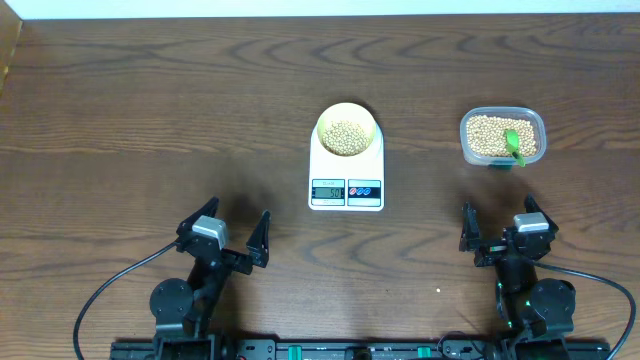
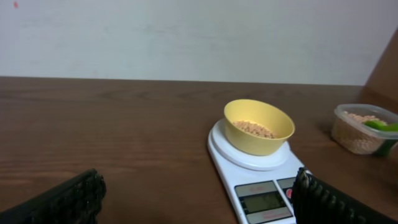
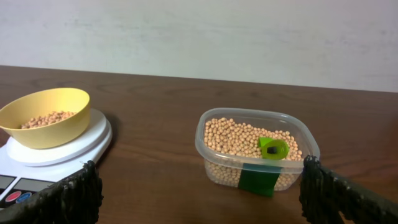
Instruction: Scoop item into bowl and weigh 50g on scale
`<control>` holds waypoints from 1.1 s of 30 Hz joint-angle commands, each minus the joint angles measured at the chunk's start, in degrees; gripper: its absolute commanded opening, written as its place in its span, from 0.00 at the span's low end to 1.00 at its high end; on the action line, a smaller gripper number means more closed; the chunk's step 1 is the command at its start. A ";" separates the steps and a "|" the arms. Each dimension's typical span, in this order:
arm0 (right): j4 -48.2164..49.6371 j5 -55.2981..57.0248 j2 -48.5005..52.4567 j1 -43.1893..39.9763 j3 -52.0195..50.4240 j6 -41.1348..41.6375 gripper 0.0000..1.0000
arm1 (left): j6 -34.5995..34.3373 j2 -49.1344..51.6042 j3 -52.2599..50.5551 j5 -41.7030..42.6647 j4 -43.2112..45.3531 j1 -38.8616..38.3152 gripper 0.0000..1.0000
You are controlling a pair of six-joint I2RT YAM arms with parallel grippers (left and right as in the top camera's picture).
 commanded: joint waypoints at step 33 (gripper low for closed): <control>-0.09 -0.09 -0.37 0.28 -0.22 -0.48 0.99 | -0.50 -0.37 -1.25 -15.74 -2.78 -0.24 0.98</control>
